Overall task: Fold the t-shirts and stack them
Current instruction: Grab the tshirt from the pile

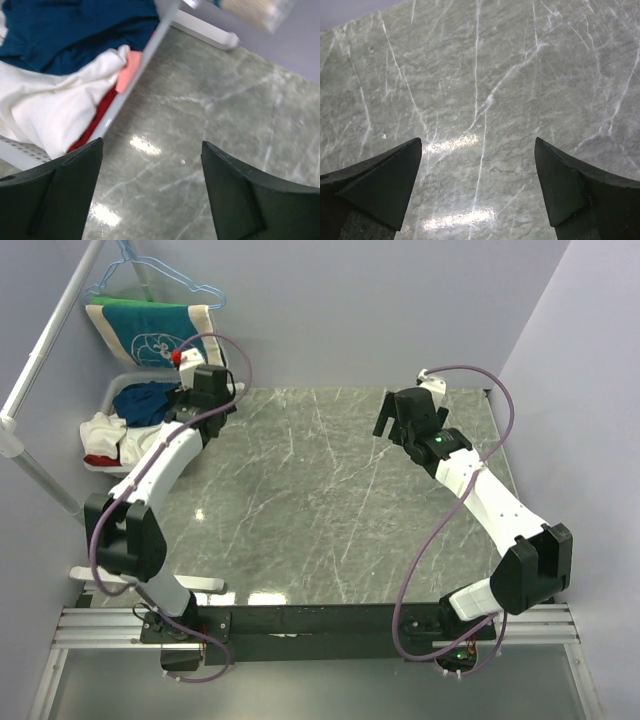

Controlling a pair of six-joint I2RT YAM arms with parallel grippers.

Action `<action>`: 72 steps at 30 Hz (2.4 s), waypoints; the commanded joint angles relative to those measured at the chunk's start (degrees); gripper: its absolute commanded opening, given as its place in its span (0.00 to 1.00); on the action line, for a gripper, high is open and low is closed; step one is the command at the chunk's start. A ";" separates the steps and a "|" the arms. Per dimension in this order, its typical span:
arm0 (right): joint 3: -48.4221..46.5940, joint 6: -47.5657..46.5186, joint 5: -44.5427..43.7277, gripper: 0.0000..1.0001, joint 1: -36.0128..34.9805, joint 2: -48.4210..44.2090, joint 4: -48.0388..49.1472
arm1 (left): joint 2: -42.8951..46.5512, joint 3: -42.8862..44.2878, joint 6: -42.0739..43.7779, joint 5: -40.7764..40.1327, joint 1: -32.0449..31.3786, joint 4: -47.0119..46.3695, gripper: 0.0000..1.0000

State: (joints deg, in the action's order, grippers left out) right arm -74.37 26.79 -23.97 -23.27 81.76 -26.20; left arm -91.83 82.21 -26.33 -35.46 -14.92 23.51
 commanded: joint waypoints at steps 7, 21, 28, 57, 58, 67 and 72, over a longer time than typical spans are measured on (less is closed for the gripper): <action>-0.60 -0.24 -0.64 1.00 0.41 1.47 1.06 | -16.00 19.63 -5.76 -0.66 8.59 8.83 0.76; -4.38 0.99 2.25 1.00 3.58 8.50 -0.17 | -23.31 22.47 -8.57 2.77 17.11 12.44 0.66; -7.19 1.43 3.14 1.00 3.84 11.14 -2.10 | -25.59 21.94 -6.81 5.31 19.05 11.21 0.66; -6.41 4.77 7.35 0.96 3.67 10.53 -1.67 | -6.26 15.53 -6.72 7.61 10.44 12.26 0.01; -6.14 4.77 7.27 0.96 3.67 10.44 -1.67 | -5.21 15.17 -6.89 7.43 9.04 12.35 0.01; -4.74 4.15 7.88 0.96 3.67 6.49 -0.79 | 7.53 14.11 -7.95 2.17 4.37 13.68 0.01; -2.72 4.85 9.11 0.96 3.67 3.33 0.00 | 11.15 17.53 -6.63 -4.52 4.37 12.88 0.01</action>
State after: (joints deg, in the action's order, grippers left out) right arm -78.35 30.89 -15.57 -19.94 90.54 -28.29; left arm -84.99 95.29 -33.58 -33.89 -10.22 39.05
